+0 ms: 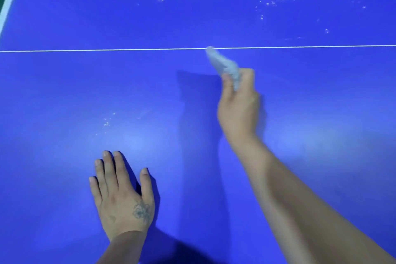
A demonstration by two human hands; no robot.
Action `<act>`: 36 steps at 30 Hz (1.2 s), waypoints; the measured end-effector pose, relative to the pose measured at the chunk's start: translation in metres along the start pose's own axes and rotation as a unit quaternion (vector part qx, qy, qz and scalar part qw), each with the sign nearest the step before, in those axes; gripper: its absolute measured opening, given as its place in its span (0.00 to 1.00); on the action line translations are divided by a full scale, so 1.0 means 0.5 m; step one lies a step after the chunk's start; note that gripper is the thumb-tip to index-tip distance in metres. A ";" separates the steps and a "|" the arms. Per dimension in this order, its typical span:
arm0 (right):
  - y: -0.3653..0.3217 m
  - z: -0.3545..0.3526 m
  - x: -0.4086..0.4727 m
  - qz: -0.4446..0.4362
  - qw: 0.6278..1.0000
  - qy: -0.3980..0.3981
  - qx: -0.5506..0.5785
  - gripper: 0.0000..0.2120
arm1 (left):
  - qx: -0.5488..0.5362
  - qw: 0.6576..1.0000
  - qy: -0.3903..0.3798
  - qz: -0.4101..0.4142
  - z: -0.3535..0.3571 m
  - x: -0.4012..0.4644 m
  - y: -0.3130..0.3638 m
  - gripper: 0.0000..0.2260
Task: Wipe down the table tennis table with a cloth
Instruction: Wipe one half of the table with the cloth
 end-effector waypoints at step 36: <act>-0.044 0.301 0.096 -0.193 0.889 -0.208 -0.360 0.34 | 0.013 1.000 -0.017 -0.012 0.004 0.001 0.001 0.35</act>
Point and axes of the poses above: each hand's wrist, its own x-axis towards the middle knuckle, its own z-axis out of the palm, y = z × x, the point moved 7 cm from there along x, towards the middle knuckle, and after that the axes turned 3 degrees about -y, right-handed, at the moved point
